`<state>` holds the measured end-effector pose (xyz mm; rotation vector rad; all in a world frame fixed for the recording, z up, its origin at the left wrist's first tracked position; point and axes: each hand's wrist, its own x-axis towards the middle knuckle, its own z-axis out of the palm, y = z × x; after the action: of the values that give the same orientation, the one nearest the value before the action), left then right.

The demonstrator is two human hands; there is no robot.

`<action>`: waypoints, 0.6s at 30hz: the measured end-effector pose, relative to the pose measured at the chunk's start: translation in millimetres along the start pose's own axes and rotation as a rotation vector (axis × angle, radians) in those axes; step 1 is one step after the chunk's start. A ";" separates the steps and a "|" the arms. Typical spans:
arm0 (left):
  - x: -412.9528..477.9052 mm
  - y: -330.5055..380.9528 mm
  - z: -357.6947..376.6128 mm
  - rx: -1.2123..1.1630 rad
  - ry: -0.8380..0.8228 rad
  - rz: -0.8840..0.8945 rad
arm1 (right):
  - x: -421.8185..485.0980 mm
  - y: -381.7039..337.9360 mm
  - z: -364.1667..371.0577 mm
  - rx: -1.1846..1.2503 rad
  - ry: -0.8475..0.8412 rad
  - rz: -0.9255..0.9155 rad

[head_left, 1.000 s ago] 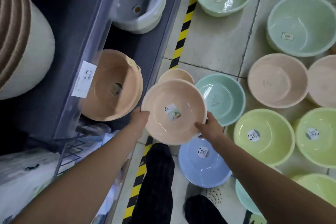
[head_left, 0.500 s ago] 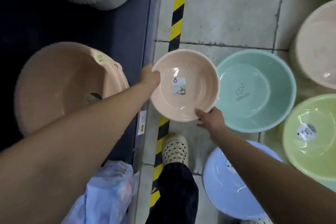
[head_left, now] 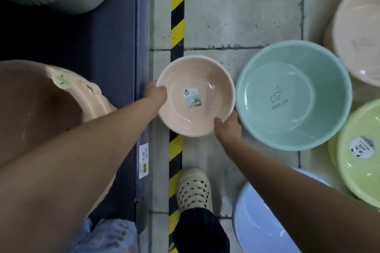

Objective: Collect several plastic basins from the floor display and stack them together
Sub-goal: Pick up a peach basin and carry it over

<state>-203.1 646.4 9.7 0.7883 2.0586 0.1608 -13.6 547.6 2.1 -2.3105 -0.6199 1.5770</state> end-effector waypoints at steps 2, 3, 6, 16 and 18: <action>-2.0 -6.4 7.7 -0.007 0.004 -0.022 | 11.1 1.1 -2.3 0.047 -0.021 0.032; -4.8 -9.1 9.1 -0.021 0.032 -0.033 | 13.2 1.2 -4.4 0.075 -0.034 0.038; -24.8 -7.9 0.5 -0.088 0.160 -0.004 | 2.8 -3.7 -17.5 0.133 -0.094 0.032; -182.2 61.1 -20.1 -0.138 0.126 0.132 | -100.5 -32.0 -156.3 0.265 -0.176 -0.031; -224.3 82.0 -2.5 -0.132 0.061 0.162 | -121.2 -25.1 -205.1 0.295 -0.113 0.005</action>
<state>-78.0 579.5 201.9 0.8765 2.0171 0.4120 134.2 512.5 187.3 -2.0208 -0.3759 1.6837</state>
